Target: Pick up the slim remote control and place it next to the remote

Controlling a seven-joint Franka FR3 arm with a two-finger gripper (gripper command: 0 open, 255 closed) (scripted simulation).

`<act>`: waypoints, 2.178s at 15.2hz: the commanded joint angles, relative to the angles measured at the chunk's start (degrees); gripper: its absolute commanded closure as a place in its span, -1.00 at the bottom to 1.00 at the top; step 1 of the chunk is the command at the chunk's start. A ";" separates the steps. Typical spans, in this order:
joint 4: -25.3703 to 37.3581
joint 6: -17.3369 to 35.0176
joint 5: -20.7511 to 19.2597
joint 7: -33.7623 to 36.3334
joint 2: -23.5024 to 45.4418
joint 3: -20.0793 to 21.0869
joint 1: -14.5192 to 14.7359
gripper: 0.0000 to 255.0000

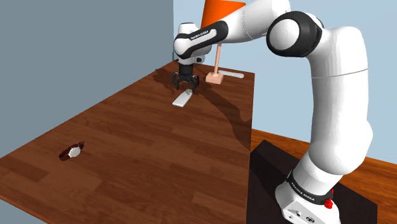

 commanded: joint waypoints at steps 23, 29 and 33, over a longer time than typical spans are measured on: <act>0.09 4.38 -0.23 1.19 4.14 -0.57 0.01 1.00; 1.28 1.96 -0.10 1.10 2.89 -0.49 -0.02 1.00; 2.78 -0.58 0.01 1.03 1.85 -0.43 -0.04 1.00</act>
